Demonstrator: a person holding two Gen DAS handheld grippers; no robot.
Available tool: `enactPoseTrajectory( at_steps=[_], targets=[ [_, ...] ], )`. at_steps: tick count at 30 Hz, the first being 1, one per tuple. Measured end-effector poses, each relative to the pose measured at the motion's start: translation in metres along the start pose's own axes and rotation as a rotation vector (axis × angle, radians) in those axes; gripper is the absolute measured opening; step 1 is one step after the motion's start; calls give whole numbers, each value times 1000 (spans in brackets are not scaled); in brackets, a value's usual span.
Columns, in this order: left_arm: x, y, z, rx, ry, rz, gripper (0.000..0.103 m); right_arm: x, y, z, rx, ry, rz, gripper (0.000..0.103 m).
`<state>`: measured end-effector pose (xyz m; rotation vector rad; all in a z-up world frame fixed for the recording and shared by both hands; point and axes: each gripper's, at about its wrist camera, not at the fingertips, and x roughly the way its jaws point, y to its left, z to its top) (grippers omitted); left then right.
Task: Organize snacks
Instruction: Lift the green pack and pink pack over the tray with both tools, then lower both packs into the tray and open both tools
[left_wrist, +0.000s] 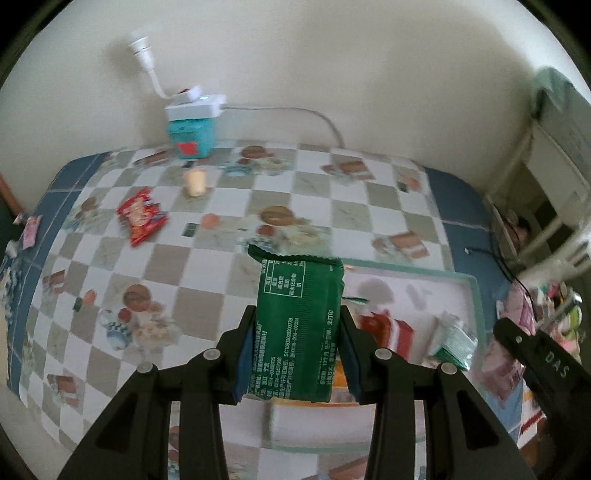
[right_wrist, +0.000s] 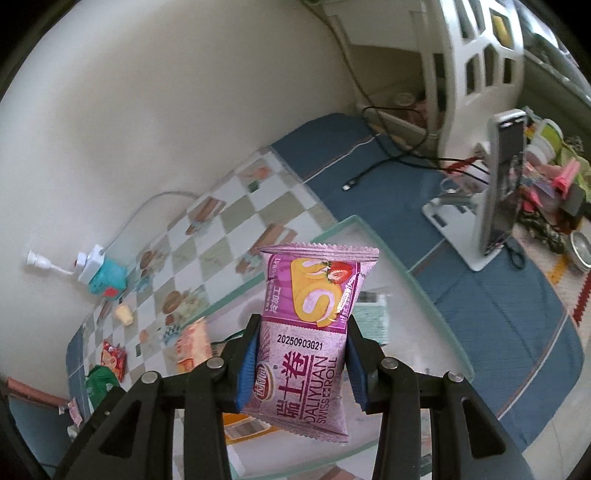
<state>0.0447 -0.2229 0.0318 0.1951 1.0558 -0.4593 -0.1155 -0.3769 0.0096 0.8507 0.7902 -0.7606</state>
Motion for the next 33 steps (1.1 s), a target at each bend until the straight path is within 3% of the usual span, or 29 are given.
enactPoseTrajectory(
  at_steps=[7,13,21,33],
  targets=[
    [9,-33,-10,76,35,-44,43,-1,-10,4,6,-2,-29,44],
    [24,-50,-17,124,74,-59,43,15,-8,1,-11,47,-55,46],
    [51,-53,-24,126,134,-59,43,36,1,-8,-41,113,-71,46],
    [59,-52,-22,120,151,-69,43,45,12,-10,-75,141,-91,47]
  ],
)
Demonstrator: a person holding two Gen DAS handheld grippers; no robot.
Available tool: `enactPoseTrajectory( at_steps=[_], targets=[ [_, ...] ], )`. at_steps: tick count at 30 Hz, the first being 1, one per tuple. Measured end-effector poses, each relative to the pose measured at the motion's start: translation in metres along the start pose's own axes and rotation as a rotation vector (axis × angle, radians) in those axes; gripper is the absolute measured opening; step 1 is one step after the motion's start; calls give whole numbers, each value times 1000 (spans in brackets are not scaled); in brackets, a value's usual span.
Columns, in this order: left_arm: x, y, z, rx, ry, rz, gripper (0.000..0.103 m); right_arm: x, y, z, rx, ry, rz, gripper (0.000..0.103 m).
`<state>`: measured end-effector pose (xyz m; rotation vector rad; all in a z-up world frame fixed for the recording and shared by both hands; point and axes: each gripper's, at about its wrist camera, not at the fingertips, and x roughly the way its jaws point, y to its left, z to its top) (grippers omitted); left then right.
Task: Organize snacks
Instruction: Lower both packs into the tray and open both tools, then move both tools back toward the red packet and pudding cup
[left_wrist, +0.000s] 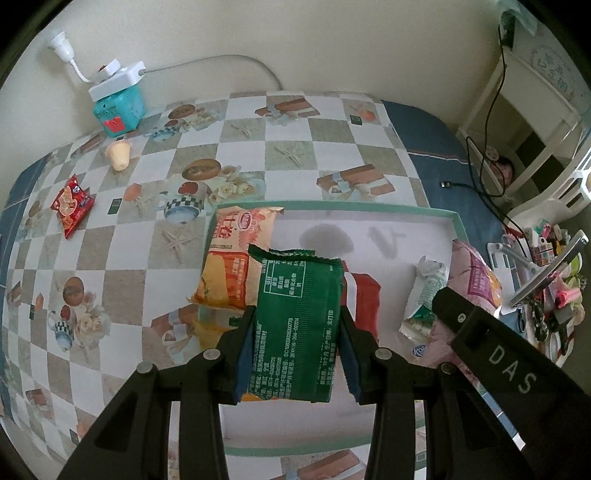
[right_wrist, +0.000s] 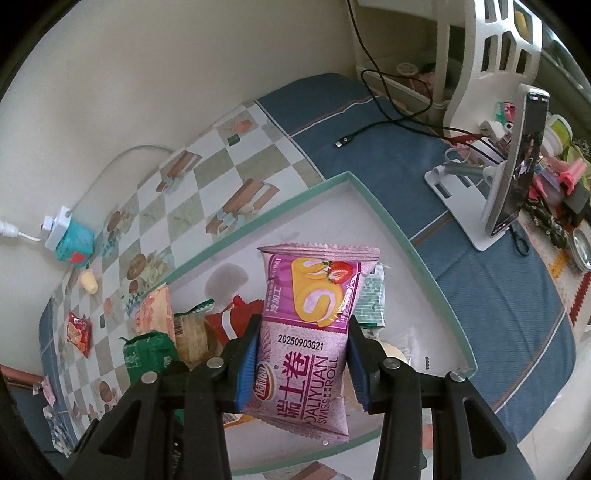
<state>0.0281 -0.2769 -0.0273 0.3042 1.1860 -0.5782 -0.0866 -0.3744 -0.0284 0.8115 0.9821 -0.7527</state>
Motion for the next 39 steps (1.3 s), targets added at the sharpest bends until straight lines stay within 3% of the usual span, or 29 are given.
enactPoseTrajectory(
  at_steps=[19,23,31,34,39],
  targets=[
    [3,2,3,-3,11,-7,44,3,-1,2,-5,14,-44,48],
    [-1,4,5,-3,6,4,52,-2,-1,4,-3,1,-56,65],
    [-12,20,12,-39,-10,53,65,-8,-1,5,3,-15,-67,69],
    [-12,32,14,-66,-21,119,79,-10,1,6,-3,-21,-74,69],
    [-18,70,21,-159,-37,174,81,-11,8,4,-24,-25,-84,70]
  ],
)
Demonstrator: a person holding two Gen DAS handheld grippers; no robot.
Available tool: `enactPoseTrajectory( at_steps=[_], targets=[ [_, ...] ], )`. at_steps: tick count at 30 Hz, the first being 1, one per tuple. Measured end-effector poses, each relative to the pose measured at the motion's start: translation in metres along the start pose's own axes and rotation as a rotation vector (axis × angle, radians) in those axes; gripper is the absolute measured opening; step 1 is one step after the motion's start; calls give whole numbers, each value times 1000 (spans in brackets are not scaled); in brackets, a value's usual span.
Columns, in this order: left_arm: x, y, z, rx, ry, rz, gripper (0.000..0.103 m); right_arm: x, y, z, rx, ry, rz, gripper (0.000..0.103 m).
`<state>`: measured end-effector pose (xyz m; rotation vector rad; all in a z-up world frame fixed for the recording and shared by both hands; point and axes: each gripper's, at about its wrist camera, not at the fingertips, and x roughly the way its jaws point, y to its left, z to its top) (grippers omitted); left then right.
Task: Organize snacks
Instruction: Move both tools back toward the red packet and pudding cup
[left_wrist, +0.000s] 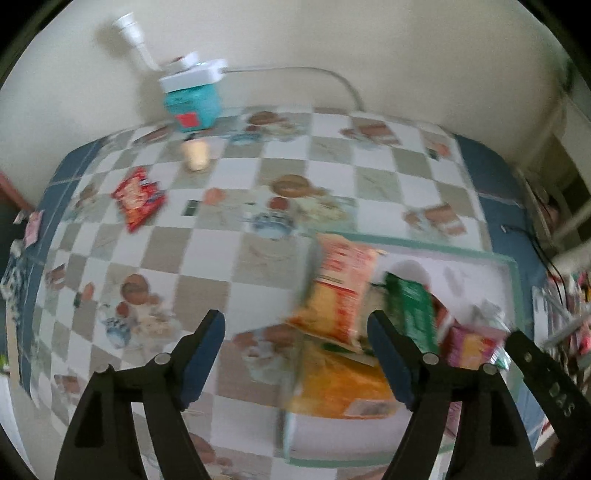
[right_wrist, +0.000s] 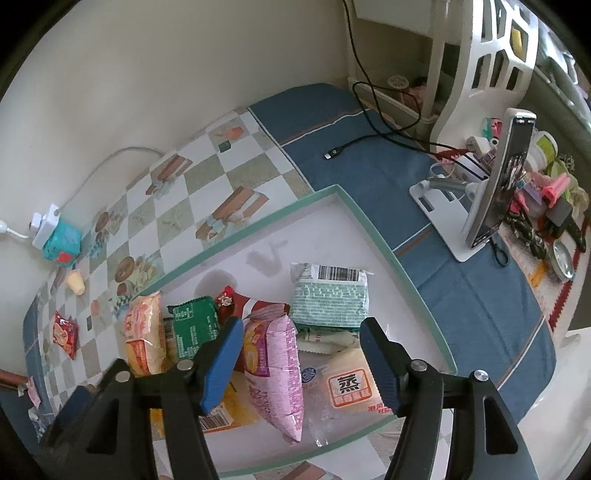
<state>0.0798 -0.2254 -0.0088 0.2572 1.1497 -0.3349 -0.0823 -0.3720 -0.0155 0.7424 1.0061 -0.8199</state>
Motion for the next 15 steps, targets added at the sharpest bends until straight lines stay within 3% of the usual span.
enactPoseTrajectory(
  at_steps=[3,6,10,12,15],
  targets=[
    [-1,23,6,-48,-13,28,88,-1,8,-2,-20,-4,-6,70],
    [-2,46,11,-97,-22,66,88,-3,18,-3,-46,-14,-13,78],
    [-2,79,15,-163,-19,99,91,-3,29,-5,-63,-17,-14,80],
    [-2,94,16,-192,-21,111,98,-2,36,-7,-77,-14,-16,81],
    [-4,114,17,-229,-27,128,98,-3,49,-10,-107,-17,-26,81]
  ],
)
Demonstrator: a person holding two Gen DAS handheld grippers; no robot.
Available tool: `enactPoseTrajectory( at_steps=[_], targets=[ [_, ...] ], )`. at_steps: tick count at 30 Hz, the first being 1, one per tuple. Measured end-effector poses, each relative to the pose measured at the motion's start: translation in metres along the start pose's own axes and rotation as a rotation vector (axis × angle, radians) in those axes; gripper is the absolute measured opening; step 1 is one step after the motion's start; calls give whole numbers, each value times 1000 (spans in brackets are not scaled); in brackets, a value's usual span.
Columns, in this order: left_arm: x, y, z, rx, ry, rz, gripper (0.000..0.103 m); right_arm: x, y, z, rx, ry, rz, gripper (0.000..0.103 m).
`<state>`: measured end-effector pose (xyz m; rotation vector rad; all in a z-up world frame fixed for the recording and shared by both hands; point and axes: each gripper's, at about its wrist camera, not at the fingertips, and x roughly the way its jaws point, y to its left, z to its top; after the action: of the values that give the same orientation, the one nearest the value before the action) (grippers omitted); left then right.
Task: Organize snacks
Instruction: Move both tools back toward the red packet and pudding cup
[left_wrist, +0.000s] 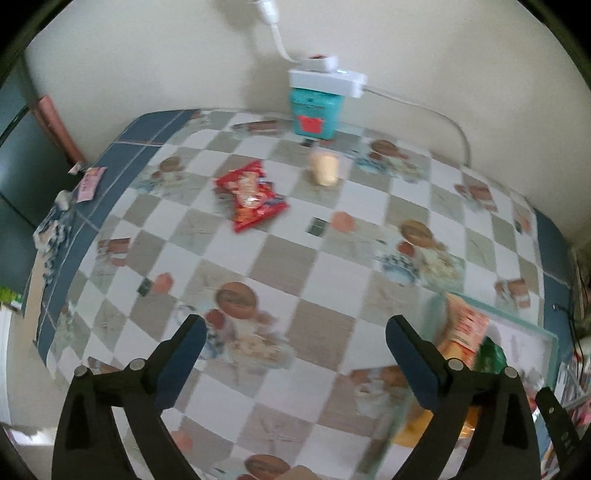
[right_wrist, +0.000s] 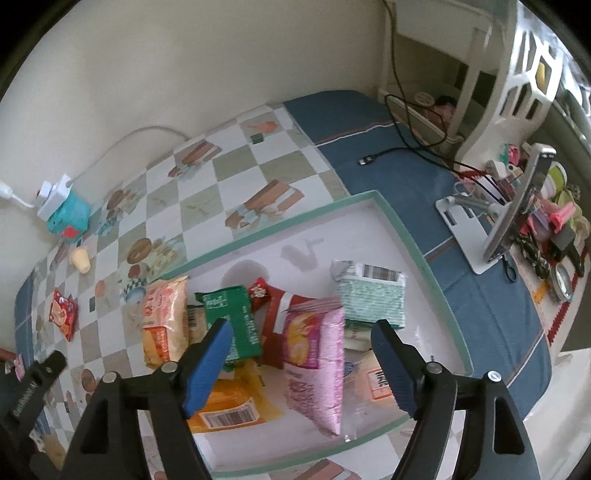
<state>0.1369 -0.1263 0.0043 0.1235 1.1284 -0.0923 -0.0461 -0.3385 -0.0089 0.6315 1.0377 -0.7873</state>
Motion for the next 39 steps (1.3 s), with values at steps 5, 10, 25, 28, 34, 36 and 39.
enactPoseTrajectory(
  at_steps=[5,10,25,28,34,36,39],
  targets=[
    [1,28,6,-48,5,-1,98,-4,18,-3,-41,-13,-13,94],
    [2,49,12,-58,-1,20,98,-9,37,-6,-80,-29,-19,101],
    [18,141,25,-163,27,53,98,-18,123,-31,-228,-44,40,103],
    [21,155,27,-174,31,77,98,-18,145,-39,-261,-41,53,103],
    [29,185,29,-208,45,94,98,-11,185,-57,-324,-23,84,103],
    [32,195,30,-224,52,101,98,-8,198,-63,-340,-13,96,103],
    [37,208,30,-240,60,111,98,-4,213,-70,-357,-5,107,103]
  ],
)
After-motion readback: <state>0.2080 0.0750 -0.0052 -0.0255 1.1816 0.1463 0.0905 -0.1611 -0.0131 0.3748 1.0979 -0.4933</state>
